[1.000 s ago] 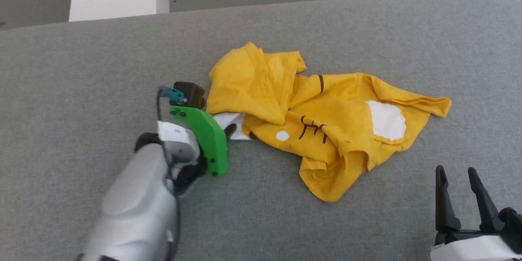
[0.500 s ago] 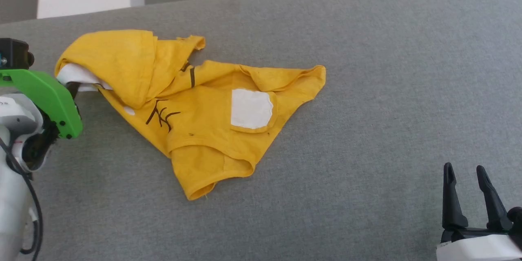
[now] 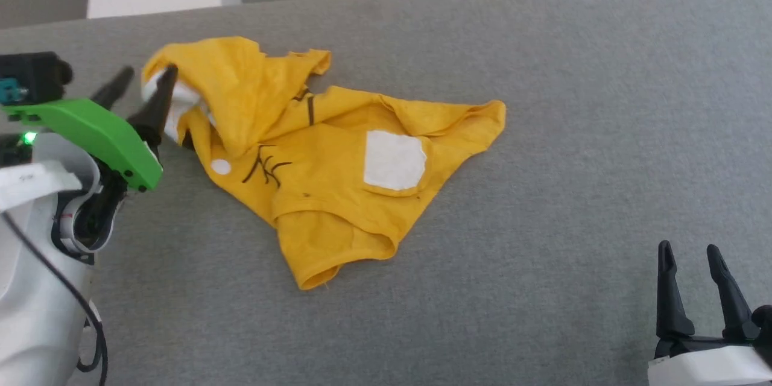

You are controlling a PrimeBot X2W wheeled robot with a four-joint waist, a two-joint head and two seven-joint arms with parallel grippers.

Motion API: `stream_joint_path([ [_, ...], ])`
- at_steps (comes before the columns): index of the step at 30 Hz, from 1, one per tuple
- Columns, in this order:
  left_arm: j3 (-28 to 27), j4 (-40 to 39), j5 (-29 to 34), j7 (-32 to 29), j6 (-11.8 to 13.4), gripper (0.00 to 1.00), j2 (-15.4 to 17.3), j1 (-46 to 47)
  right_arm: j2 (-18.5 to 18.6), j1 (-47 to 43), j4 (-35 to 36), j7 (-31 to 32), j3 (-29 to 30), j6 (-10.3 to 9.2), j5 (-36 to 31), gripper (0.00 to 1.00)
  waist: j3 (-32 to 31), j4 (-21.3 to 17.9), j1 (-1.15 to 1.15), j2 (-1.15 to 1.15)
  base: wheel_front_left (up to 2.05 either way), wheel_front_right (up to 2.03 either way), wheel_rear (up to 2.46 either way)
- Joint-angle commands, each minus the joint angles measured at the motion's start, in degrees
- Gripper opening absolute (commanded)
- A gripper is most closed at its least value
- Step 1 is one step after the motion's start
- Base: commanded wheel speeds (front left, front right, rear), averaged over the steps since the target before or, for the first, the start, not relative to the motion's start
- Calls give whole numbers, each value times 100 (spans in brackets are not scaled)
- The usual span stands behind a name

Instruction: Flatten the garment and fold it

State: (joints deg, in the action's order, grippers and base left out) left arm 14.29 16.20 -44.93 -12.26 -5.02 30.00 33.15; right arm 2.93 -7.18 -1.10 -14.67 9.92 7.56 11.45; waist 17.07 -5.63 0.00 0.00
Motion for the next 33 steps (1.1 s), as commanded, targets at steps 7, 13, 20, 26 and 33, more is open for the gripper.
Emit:
stream_joint_path([
  [7, -203, -932, 563, 1581, 376, 100, -206, -1100, -5, -19, -176, -33, 10, -8, -38, 100, -572, 514, 0, 0, 0, 0, 0],
  [13, -391, -1978, 1342, 2694, 1097, 100, -746, -2675, -5, -96, -249, -11, 11, -8, -68, 100, -866, 698, 0, 0, 0, 0, 0],
  [20, -966, -2687, 2122, 2723, 1202, 100, -1699, -4010, -5, -207, -264, 59, 1, -8, -70, 100, -1085, 739, 0, 0, 0, 0, 0],
  [26, -1270, -2624, 2532, 2724, 840, 100, -2157, -4516, -5, -285, -158, 192, -16, -8, -164, 100, -1254, 893, 0, 0, 0, 0, 0],
  [33, -1505, -2674, 2875, 2725, 534, 100, -2384, -4468, -5, 409, 196, 1483, -621, -8, -386, 100, -1213, 1004, 0, 0, 0, 0, 0],
])
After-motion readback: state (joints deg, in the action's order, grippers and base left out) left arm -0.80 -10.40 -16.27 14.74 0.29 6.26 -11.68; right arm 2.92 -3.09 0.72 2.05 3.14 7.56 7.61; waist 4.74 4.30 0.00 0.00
